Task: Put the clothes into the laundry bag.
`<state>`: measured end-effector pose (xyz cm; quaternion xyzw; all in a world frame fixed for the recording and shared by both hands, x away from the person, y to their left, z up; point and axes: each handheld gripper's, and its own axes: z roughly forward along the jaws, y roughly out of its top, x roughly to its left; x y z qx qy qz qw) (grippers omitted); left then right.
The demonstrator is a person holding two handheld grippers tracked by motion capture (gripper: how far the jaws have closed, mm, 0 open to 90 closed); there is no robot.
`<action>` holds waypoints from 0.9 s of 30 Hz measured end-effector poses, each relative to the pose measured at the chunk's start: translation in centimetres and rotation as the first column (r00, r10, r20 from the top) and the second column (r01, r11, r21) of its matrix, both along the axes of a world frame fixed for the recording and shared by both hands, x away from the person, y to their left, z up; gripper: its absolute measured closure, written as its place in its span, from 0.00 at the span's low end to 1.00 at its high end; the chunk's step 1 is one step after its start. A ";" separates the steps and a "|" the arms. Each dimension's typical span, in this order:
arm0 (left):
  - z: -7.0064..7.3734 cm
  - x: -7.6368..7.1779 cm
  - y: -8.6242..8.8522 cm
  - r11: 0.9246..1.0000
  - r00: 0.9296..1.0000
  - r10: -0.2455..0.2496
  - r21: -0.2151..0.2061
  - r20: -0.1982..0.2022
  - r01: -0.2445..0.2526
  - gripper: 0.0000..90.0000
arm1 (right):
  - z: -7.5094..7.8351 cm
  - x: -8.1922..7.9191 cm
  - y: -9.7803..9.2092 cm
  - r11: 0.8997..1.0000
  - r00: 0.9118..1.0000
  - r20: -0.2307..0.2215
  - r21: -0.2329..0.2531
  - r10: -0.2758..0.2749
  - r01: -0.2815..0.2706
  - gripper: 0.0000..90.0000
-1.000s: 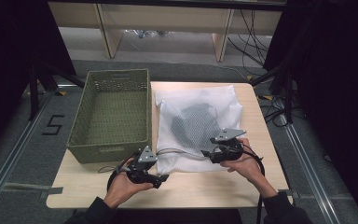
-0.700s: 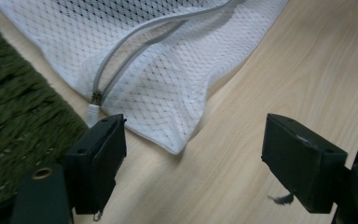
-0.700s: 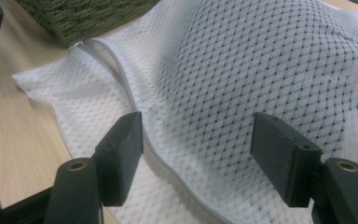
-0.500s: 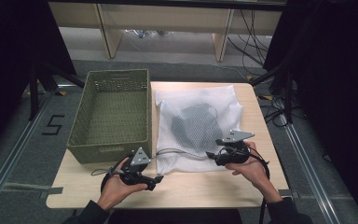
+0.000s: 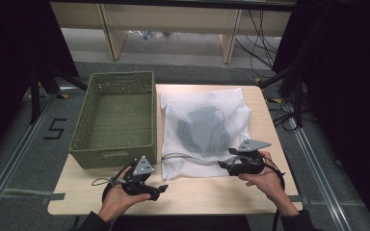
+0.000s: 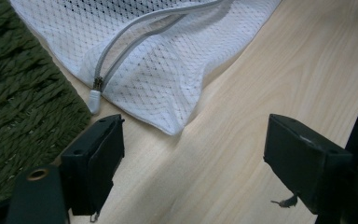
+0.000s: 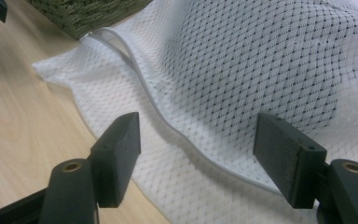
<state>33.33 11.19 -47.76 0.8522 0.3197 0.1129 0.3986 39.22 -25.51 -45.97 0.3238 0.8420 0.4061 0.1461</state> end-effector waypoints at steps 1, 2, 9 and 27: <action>0.0 0.0 0.0 1.000 1.000 0.001 0.000 -0.001 -0.001 0.22 | 0.0 -0.1 -0.1 1.000 1.000 0.017 -0.006 0.008 -0.008 0.37; 0.0 0.0 0.0 1.000 1.000 0.002 0.008 0.006 -0.002 0.22 | -0.1 -0.2 -0.1 1.000 1.000 0.002 -0.002 0.004 -0.004 0.37; 0.3 -0.4 0.3 1.000 1.000 0.010 0.004 0.015 -0.011 0.22 | -0.3 -1.0 -0.3 1.000 1.000 0.001 -0.010 0.025 -0.025 0.36; 0.4 -2.3 0.6 0.999 1.000 -0.001 0.043 0.019 0.001 0.23 | -0.4 -5.6 -1.5 0.999 1.000 -0.005 -0.032 0.028 -0.028 0.35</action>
